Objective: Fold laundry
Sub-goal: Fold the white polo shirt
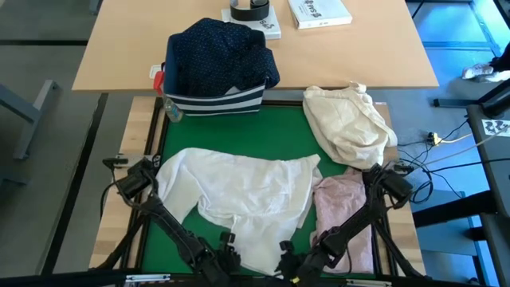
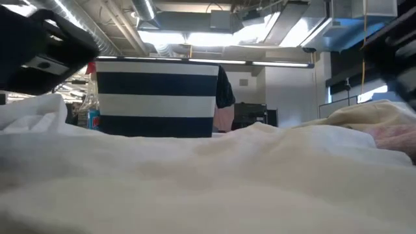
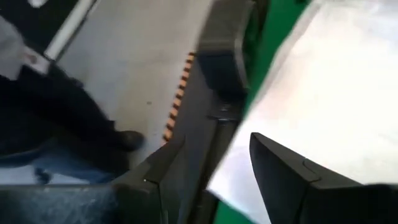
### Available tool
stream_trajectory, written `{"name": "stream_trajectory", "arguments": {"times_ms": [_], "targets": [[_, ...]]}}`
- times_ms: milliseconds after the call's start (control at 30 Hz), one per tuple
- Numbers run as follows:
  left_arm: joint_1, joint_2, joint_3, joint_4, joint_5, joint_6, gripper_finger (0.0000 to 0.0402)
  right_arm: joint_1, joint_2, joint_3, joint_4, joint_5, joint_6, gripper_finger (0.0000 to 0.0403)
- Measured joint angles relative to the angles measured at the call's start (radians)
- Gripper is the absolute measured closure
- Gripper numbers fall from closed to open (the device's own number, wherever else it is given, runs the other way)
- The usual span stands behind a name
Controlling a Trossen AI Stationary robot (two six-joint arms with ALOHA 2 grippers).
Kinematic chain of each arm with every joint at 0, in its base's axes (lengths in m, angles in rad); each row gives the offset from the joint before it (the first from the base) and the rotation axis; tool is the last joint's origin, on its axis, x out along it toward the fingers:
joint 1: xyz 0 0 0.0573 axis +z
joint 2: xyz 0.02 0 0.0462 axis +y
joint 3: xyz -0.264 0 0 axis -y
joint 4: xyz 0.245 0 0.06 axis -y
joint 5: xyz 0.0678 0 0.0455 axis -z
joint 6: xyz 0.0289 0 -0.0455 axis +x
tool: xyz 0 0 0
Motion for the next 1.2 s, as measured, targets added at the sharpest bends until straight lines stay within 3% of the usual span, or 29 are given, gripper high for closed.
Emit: {"name": "stream_trajectory", "arguments": {"times_ms": [167,367,667,867,967,1133,1200], "targets": [[0.006,0.002,-0.002,-0.002,-0.014,-0.018,0.0327,-0.001,0.021,0.000,-0.056,0.102,0.000,0.0228],[0.008,0.003,-0.003,-0.008,-0.017,-0.018,0.0390,0.023,0.023,0.000,-0.007,0.047,0.000,0.0228],[0.008,0.003,-0.004,-0.006,-0.019,-0.020,0.0398,0.057,0.056,0.001,-0.026,0.179,-0.008,0.0228],[0.008,0.003,-0.004,-0.006,-0.018,-0.021,0.0398,0.058,0.082,0.005,-0.021,0.186,-0.018,0.0231],[0.008,0.003,-0.004,-0.005,-0.018,-0.031,0.0399,0.058,0.083,0.005,-0.031,0.193,-0.031,0.0259],[0.005,0.000,-0.005,-0.003,-0.010,-0.052,0.0400,0.057,0.075,0.004,-0.062,0.183,-0.024,0.0374],[0.001,-0.005,-0.005,0.000,0.008,-0.062,0.0400,0.065,0.062,0.004,-0.090,0.179,-0.019,0.0389]]}}
